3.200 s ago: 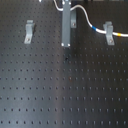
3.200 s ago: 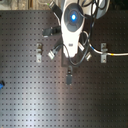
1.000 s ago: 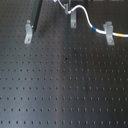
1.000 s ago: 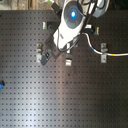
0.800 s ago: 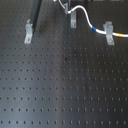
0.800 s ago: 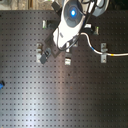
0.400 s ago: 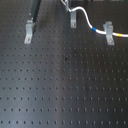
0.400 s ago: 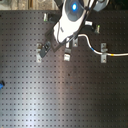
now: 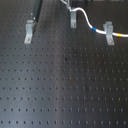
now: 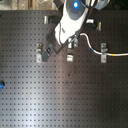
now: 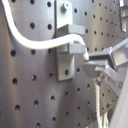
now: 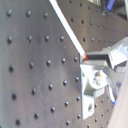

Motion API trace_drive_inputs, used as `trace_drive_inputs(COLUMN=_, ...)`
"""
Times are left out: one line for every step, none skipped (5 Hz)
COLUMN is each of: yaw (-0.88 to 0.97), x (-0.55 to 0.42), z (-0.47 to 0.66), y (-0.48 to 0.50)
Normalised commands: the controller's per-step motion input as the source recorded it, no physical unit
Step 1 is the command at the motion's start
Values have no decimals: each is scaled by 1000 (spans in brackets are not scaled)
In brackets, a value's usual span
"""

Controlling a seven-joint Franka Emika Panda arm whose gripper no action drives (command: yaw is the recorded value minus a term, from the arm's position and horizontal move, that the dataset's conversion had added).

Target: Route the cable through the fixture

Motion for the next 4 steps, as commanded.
trace_drive_inputs(yaw=-606, x=-145, z=225, y=73)
trace_drive_inputs(yaw=-648, x=-200, z=97, y=87)
trace_drive_inputs(yaw=-628, x=-214, z=3, y=136)
trace_drive_inputs(yaw=-583, x=-233, z=47, y=140)
